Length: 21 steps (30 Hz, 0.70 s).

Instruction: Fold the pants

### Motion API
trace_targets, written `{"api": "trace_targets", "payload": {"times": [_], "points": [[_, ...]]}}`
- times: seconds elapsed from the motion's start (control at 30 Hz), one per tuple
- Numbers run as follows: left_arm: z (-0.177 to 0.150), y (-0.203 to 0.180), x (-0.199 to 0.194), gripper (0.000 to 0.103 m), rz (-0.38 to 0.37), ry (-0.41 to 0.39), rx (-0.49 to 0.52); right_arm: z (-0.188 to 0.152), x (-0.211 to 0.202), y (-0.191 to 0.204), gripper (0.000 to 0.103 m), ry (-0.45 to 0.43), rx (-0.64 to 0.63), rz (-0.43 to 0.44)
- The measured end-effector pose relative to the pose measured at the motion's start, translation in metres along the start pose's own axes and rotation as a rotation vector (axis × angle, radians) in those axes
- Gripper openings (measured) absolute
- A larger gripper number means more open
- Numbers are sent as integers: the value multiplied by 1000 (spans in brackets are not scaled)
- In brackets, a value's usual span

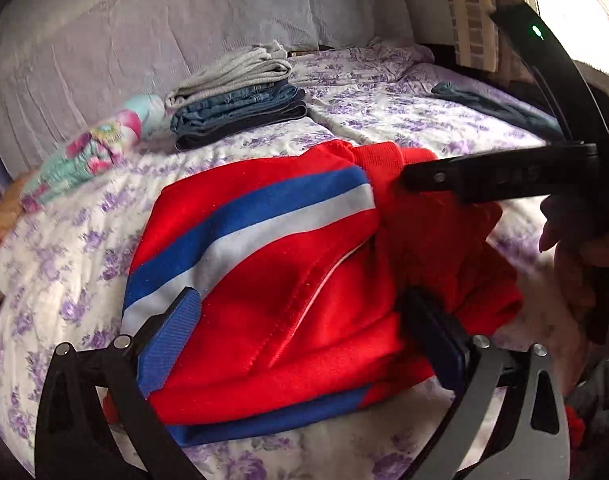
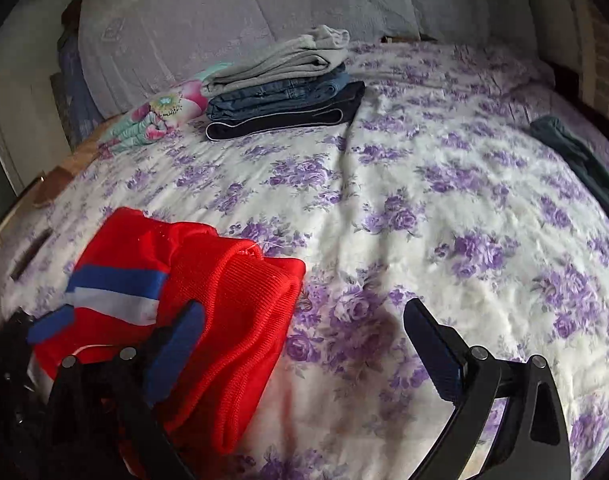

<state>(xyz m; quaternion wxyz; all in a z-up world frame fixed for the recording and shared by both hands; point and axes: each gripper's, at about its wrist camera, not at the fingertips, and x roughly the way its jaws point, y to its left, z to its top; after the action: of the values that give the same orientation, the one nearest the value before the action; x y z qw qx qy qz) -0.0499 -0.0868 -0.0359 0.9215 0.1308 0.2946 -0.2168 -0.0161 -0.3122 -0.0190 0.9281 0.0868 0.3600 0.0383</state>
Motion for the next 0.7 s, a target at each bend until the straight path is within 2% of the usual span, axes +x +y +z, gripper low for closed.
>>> {"api": "trace_targets", "payload": {"times": [0.07, 0.13, 0.2, 0.27, 0.3, 0.37, 0.4, 0.43, 0.5, 0.57, 0.63, 0.7], "points": [[5, 17, -10, 98, -42, -14, -62, 0, -21, -7, 99, -86, 16, -54], [11, 36, -24, 98, -39, -58, -111, -4, -46, -4, 99, -149, -9, -28], [17, 51, -28, 98, -44, -62, -134, -8, -55, 5, 99, -139, -47, 7], [23, 61, -23, 99, -31, -55, -143, -13, -53, 19, 99, -115, -100, 6], [24, 64, -19, 99, -25, -42, -149, -17, -47, 27, 99, -90, -143, -12], [22, 64, -17, 99, -77, -17, -161, -28, -28, 35, 99, -8, -212, -73], [18, 59, -16, 99, -114, -1, -153, -34, -21, 32, 99, 22, -215, -76], [13, 53, -16, 99, -129, 6, -131, -38, -23, 23, 99, 14, -177, -45], [3, 42, -15, 99, -107, 16, -74, -40, -25, 9, 99, 57, -145, -37], [-5, 37, -14, 99, -89, 29, -52, -43, -31, 0, 99, 56, -140, -49], [-10, 40, -19, 99, -103, 22, -64, -40, -47, 2, 99, -6, -140, -85], [-11, 46, -31, 99, -175, 1, -95, -33, -63, 14, 99, -78, -163, -72]]}}
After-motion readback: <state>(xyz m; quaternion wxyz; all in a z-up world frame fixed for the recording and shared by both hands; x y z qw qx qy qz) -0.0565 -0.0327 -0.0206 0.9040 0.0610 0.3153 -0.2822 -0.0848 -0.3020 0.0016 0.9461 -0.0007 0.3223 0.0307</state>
